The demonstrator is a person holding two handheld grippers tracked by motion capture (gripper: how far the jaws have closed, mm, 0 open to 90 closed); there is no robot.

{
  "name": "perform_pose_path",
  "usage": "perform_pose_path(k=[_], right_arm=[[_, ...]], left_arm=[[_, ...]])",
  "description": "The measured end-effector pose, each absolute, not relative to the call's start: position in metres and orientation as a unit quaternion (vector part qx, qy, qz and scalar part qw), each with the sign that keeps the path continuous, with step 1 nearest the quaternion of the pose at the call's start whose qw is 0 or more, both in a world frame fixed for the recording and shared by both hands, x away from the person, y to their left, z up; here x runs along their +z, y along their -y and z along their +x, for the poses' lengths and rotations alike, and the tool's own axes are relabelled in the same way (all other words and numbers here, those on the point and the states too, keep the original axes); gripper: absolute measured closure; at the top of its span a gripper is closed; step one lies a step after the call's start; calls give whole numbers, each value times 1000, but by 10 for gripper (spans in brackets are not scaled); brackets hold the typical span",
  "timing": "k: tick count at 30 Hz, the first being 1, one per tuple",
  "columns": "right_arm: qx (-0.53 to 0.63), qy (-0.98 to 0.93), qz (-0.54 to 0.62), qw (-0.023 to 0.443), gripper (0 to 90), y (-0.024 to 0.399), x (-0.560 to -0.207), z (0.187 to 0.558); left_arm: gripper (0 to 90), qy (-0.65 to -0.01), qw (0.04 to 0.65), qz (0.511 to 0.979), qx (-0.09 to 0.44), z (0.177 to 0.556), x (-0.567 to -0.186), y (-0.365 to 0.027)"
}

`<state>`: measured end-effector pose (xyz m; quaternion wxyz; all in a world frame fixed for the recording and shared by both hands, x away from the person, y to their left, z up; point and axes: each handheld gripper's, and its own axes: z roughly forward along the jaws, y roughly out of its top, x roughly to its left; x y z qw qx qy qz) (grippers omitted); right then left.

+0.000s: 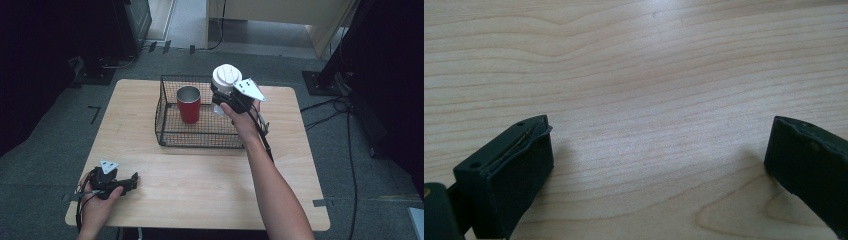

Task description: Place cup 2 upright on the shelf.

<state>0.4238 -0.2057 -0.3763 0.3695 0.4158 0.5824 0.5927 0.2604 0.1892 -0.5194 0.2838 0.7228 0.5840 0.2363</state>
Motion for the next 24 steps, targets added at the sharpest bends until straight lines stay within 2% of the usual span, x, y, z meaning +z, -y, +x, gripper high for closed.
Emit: perform_pose_path(k=[24], right_arm=[[556, -616, 444, 338, 155, 203, -413, 457]], left_arm=[[0, -584, 284, 723, 236, 260, -519, -189]])
